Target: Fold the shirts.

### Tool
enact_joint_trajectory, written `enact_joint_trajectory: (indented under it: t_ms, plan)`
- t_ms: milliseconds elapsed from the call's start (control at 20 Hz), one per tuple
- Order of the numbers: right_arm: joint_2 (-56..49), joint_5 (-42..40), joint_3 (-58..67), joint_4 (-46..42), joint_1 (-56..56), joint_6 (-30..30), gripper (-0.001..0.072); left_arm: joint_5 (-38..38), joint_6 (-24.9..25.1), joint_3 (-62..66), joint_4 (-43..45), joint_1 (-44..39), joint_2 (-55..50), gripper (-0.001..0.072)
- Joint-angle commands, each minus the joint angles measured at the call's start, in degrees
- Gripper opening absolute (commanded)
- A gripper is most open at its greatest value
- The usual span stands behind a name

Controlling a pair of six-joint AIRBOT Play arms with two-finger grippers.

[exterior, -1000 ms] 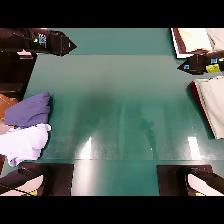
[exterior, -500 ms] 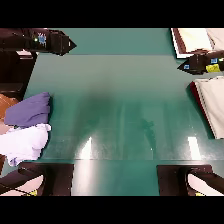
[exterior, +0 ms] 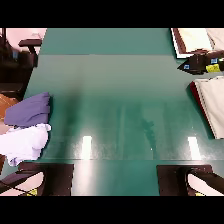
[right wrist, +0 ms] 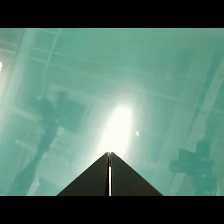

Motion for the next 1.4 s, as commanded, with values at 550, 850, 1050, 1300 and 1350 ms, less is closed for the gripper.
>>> enact_joint_trajectory:
  t_ms: [550,850,1050,1300,1350]
  plan:
    - [0.0,-3.3,0.1,0.0,0.1,0.0,0.0016,13.3,-2.3,-27.5,3.5,12.6,-2.8,0.0026]
    - [0.9,-4.0,4.0,4.7,0.1,0.1,0.0015,9.2,-2.5,-6.3,-3.7,12.5,9.8,0.0024]
    - [0.9,-4.6,13.5,6.4,0.4,0.1,0.0015,7.3,2.2,9.5,-18.0,11.4,17.0,0.0022]
    - [0.4,-4.7,23.0,5.7,0.3,0.1,0.0015,5.1,3.7,16.3,-20.5,-7.5,16.3,0.0021]
    - [0.4,-4.8,24.0,5.8,-0.1,0.1,0.0015,4.3,3.7,16.2,-19.9,-11.8,14.9,0.0021]
